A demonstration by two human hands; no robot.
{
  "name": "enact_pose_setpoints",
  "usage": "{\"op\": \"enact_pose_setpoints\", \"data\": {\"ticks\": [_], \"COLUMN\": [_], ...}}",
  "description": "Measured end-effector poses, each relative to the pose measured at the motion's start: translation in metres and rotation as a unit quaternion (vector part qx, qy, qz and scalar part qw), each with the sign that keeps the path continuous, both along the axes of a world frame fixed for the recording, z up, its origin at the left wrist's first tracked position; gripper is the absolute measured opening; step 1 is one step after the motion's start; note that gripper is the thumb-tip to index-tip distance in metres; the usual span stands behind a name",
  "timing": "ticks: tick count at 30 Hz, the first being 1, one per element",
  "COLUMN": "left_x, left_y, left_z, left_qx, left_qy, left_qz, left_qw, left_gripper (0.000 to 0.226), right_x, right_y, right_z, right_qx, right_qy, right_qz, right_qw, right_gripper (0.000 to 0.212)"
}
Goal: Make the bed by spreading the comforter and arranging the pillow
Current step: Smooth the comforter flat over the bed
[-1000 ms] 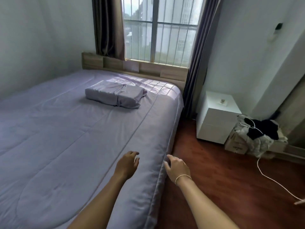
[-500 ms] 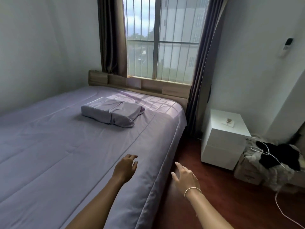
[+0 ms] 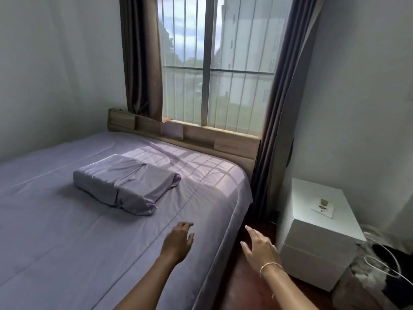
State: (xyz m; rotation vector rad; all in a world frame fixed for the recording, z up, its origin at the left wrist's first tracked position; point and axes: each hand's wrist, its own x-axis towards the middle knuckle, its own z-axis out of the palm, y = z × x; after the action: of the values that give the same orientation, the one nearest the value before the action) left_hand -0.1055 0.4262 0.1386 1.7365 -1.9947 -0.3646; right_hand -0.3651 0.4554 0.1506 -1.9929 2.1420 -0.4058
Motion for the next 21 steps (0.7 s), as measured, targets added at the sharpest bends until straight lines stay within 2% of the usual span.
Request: {"op": "enact_pose_setpoints", "data": {"ticks": [6, 14, 21], "left_x": [-0.051, -0.093, -0.102], "left_y": [-0.129, -0.302, -0.410], "left_z": [-0.019, -0.032, -0.059], "left_qx": [0.007, 0.043, 0.081], "left_qy": [-0.004, 0.029, 0.047], "left_qz": [0.027, 0.137, 0.205], "left_qw": [1.000, 0.989, 0.974], "left_gripper": [0.040, 0.036, 0.036], "right_x": [-0.054, -0.133, -0.134], "right_y": [-0.154, -0.359, -0.504], "right_z": [-0.015, -0.002, -0.020], "right_qx": [0.018, 0.045, 0.074], "right_qy": [-0.014, -0.016, -0.030], "right_qz": [0.029, 0.076, 0.135], "right_qw": [0.999, 0.996, 0.988], "right_gripper": [0.058, 0.057, 0.056]}}
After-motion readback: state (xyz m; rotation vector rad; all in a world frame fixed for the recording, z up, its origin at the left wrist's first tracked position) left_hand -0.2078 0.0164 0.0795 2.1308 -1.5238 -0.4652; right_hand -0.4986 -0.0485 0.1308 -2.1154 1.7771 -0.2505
